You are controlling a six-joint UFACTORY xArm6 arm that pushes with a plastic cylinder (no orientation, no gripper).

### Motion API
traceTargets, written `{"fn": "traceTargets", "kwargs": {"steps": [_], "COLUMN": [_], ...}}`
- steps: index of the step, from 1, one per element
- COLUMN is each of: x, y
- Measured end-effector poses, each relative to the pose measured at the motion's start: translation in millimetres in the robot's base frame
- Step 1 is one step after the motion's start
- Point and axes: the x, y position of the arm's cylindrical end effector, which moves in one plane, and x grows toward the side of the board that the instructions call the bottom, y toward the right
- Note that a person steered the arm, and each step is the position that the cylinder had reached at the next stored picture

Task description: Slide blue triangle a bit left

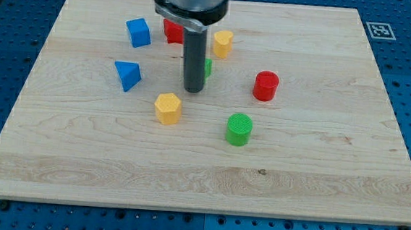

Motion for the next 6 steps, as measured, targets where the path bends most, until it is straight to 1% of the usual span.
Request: {"fn": "traceTargets", "kwargs": {"steps": [1, 2, 3, 4, 5, 6], "x": [-1, -19, -21, -24, -45, -79], "y": [-32, -36, -62, -108, -141, -173]}}
